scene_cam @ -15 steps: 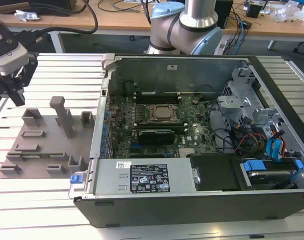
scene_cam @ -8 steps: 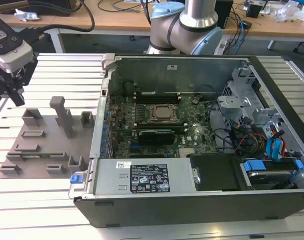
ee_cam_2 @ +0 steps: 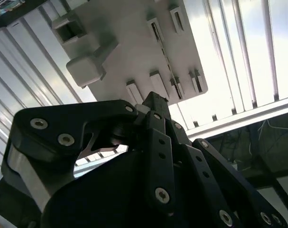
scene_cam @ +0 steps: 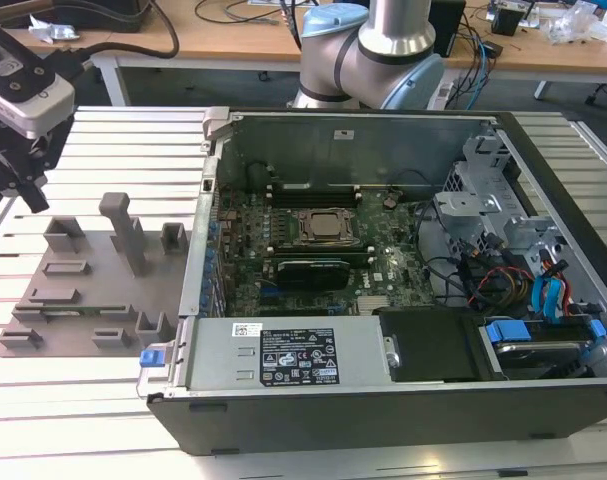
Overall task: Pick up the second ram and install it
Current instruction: 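Pick up the second ram and move it above second insertion slot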
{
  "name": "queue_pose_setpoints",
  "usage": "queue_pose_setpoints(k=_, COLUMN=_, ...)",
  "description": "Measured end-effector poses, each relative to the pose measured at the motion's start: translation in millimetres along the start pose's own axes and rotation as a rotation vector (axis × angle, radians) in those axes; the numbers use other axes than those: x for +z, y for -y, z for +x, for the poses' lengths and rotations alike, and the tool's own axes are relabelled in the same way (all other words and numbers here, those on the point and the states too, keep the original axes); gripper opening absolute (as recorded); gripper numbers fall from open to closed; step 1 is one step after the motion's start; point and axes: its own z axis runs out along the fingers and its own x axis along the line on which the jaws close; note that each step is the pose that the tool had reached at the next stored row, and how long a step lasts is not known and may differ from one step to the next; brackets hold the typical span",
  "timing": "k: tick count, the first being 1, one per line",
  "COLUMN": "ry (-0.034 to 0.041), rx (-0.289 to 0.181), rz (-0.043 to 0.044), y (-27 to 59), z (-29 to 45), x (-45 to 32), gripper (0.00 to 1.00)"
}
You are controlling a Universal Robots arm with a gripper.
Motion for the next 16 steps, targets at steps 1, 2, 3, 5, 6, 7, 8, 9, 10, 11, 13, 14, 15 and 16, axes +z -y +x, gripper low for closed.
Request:
queue_pose_setpoints(k=1, ry=-0.0007, rx=-0.015, rz=-0.0004, y=0.0, z=0.0, x=0.0, gripper=0.1)
queue_pose_setpoints(k=2, ry=-0.0013, rx=-0.028, rz=-0.0006, y=0.0, z=0.0, x=0.0, gripper=0.1)
queue_pose_setpoints(k=3, ry=-0.0019, rx=-0.042, rz=-0.001, y=0.0, z=0.0, x=0.0, gripper=0.1)
queue_pose_setpoints(k=5, ry=-0.0026, rx=-0.057, rz=-0.0014, y=0.0, z=0.0, x=0.0, gripper=0.1)
queue_pose_setpoints(k=6, ry=-0.0036, rx=-0.079, rz=-0.0019, y=0.0, z=0.0, x=0.0, gripper=0.1)
queue_pose_setpoints(k=7, ry=-0.0043, rx=-0.096, rz=-0.0023, y=0.0, z=0.0, x=0.0, gripper=0.1)
queue_pose_setpoints(k=8, ry=-0.0052, rx=-0.113, rz=-0.0027, y=0.0, z=0.0, x=0.0, gripper=0.1)
queue_pose_setpoints(k=9, ry=-0.0058, rx=-0.13, rz=-0.0031, y=0.0, z=0.0, x=0.0, gripper=0.1)
queue_pose_setpoints(k=10, ry=-0.0066, rx=-0.146, rz=-0.0035, y=0.0, z=0.0, x=0.0, gripper=0.1)
queue_pose_setpoints(k=11, ry=-0.0071, rx=-0.158, rz=-0.0038, y=0.0, z=0.0, x=0.0, gripper=0.1)
queue_pose_setpoints(k=13, ry=-0.0084, rx=-0.185, rz=-0.0044, y=0.0, z=0.0, x=0.0, gripper=0.1)
queue_pose_setpoints(k=14, ry=-0.009, rx=-0.198, rz=-0.0048, y=0.0, z=0.0, x=0.0, gripper=0.1)
queue_pose_setpoints(k=15, ry=-0.0097, rx=-0.214, rz=-0.0051, y=0.0, z=0.0, x=0.0, gripper=0.1)
queue_pose_setpoints(k=16, ry=-0.0105, rx=-0.232, rz=-0.0056, y=0.0, z=0.0, x=0.0, gripper=0.1)
